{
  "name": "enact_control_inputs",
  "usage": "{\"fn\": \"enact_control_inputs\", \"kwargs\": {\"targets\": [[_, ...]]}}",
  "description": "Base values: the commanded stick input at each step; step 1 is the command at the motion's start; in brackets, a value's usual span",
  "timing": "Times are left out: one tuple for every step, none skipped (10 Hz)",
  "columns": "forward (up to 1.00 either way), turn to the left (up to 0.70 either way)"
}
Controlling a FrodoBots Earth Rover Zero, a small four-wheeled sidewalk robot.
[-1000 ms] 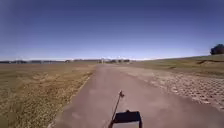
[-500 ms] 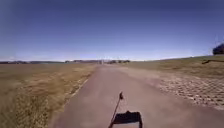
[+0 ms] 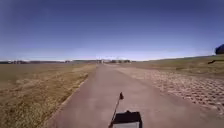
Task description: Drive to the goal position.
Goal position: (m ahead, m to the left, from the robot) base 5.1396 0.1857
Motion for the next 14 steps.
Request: {"fn": "enact_control_inputs", "kwargs": {"targets": [[1.00, 0.00], [1.00, 0.00], [1.00, 0.00], [1.00, 0.00], [1.00, 0.00], [1.00, 0.00], [1.00, 0.00], [1.00, 0.00], [1.00, 0.00], [1.00, 0.00], [1.00, 0.00], [1.00, 0.00], [1.00, 0.00], [1.00, 0.00]]}}
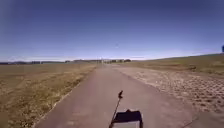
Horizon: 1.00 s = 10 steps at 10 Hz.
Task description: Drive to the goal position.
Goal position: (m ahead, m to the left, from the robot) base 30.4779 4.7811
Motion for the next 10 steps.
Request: {"fn": "enact_control_inputs", "kwargs": {"targets": [[1.00, 0.00], [1.00, 0.00], [1.00, 0.00], [1.00, 0.00], [1.00, 0.00], [1.00, 0.00], [1.00, 0.00], [1.00, 0.00], [1.00, 0.00], [1.00, 0.00]]}}
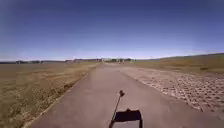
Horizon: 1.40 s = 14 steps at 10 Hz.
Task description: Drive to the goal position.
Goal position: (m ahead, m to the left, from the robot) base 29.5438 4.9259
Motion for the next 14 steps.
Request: {"fn": "enact_control_inputs", "kwargs": {"targets": [[1.00, 0.00], [1.00, 0.00], [1.00, 0.00], [1.00, 0.40], [1.00, 0.40], [1.00, 0.35], [1.00, 0.18], [1.00, 0.00], [1.00, 0.00], [1.00, 0.00], [1.00, 0.00], [1.00, 0.00], [1.00, 0.00], [1.00, 0.00]]}}
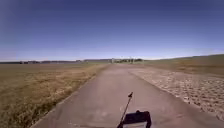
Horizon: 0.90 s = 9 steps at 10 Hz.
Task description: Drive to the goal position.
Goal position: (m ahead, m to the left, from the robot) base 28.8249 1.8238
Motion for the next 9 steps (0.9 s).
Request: {"fn": "enact_control_inputs", "kwargs": {"targets": [[1.00, 0.00], [1.00, 0.00], [1.00, 0.00], [1.00, 0.00], [1.00, 0.00], [1.00, 0.00], [1.00, 0.00], [1.00, 0.00], [1.00, 0.00]]}}
